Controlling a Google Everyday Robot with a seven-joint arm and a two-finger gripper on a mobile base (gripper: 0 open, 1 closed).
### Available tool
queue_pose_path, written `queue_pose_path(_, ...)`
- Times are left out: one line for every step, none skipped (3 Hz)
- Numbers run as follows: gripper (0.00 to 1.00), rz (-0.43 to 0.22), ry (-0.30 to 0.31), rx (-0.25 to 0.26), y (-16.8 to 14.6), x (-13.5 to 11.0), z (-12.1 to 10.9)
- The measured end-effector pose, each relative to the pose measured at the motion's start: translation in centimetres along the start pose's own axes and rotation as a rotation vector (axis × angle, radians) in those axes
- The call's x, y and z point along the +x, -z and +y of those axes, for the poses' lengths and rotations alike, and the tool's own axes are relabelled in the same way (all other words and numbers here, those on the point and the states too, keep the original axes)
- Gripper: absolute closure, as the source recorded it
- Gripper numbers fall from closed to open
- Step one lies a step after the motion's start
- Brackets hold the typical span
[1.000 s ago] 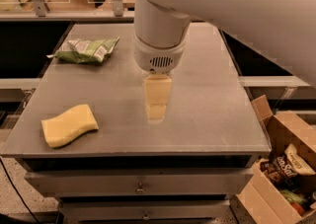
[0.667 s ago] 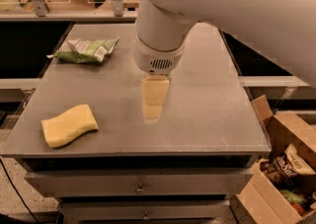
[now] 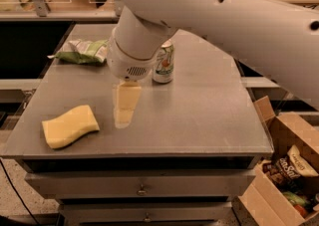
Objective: Move sponge near green jalapeno chip bag
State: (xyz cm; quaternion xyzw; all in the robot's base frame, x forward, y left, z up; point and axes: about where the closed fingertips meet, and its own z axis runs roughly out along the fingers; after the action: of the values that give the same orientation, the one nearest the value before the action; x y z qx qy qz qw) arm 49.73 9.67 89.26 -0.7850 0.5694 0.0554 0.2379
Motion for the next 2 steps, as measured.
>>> queue_pose_path(0.0,-0.067,0.032,-0.116,-3.19,-2.59,-0.21)
queue_pose_path(0.0,-0.058,0.045,-0.165,-3.72,-2.79,0.61)
